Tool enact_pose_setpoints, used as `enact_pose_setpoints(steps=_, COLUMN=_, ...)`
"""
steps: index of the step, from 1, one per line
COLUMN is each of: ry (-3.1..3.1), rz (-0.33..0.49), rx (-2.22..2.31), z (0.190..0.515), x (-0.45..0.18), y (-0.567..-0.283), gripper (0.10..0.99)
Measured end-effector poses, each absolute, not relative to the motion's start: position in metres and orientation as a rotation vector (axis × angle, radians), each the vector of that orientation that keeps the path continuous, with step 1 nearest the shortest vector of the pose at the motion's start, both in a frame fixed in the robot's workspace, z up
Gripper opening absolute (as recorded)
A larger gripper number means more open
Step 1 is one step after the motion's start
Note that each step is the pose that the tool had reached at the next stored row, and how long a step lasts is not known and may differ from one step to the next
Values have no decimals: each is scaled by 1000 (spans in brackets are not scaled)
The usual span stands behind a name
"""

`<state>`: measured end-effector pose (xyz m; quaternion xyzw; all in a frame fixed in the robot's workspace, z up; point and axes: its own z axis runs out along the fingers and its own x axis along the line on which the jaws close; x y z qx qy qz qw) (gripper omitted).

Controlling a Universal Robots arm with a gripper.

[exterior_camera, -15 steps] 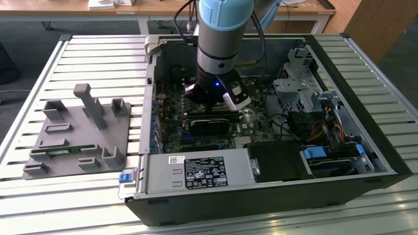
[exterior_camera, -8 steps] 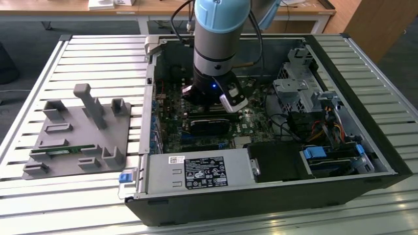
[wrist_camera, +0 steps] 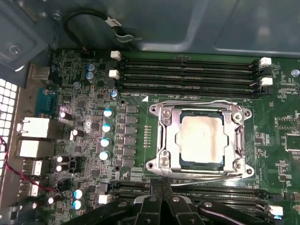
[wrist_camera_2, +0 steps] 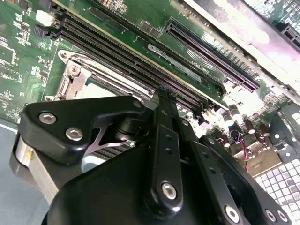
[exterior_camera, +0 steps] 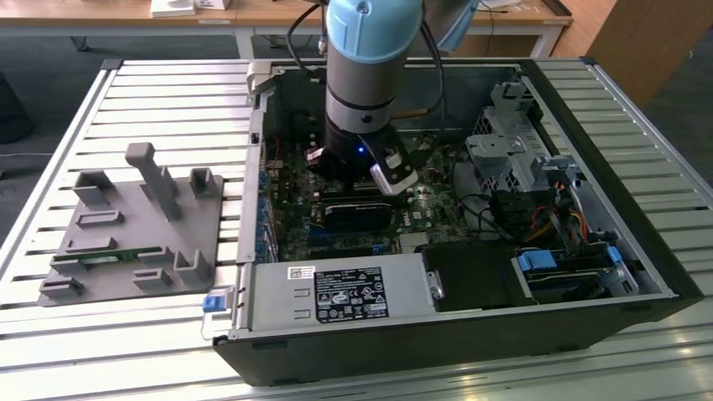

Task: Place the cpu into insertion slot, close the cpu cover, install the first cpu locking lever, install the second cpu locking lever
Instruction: 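Install the second cpu locking lever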

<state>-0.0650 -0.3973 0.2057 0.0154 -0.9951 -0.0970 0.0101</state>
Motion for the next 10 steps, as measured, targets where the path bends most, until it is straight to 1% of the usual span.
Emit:
enact_pose_setpoints(steps=5, ry=-3103, rz=-333, rx=49, z=204, x=-65, y=-400, gripper=106)
enact_pose_setpoints(steps=10, ry=-3103, rz=-336, rx=48, z=204, x=-66, y=-402, gripper=106)
